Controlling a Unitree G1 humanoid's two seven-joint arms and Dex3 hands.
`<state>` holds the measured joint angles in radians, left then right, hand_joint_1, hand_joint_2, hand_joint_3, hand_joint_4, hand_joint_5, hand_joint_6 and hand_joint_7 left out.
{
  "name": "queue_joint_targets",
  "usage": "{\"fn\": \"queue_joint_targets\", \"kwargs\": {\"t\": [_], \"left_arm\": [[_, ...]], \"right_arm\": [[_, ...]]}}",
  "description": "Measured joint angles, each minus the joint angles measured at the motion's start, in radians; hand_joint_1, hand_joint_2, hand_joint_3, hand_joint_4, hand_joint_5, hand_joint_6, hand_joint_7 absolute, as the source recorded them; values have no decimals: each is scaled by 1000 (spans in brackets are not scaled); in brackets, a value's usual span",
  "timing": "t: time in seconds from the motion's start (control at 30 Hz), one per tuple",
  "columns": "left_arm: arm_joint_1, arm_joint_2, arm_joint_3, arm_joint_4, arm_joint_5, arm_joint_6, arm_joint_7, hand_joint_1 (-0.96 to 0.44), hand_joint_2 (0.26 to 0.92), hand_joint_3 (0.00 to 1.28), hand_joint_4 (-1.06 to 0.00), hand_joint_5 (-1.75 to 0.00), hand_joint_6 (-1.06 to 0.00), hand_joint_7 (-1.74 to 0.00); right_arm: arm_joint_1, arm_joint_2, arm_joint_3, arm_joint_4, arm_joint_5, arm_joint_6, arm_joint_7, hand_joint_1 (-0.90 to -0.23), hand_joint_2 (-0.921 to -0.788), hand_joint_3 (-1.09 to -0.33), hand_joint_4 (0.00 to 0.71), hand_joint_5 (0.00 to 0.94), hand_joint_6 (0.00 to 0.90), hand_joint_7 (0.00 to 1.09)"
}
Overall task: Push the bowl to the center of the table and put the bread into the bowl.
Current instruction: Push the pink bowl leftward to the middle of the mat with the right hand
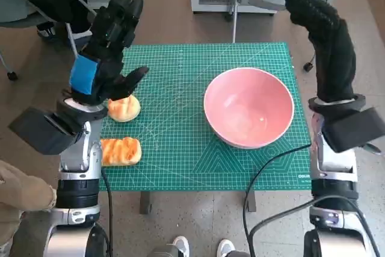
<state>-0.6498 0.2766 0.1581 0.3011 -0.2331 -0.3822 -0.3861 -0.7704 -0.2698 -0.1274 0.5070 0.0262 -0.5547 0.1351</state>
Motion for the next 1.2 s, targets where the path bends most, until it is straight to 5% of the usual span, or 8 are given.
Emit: {"fn": "queue_joint_targets", "kwargs": {"t": [1.2], "left_arm": [[0, 0, 8, -1, -1, 0, 0, -690, 921, 280, -81, -2, -116, -134]], "right_arm": [[-54, -37, -24, 285, -15, -32, -44, -638, -921, -825, 133, 1, 1, 291]]}}
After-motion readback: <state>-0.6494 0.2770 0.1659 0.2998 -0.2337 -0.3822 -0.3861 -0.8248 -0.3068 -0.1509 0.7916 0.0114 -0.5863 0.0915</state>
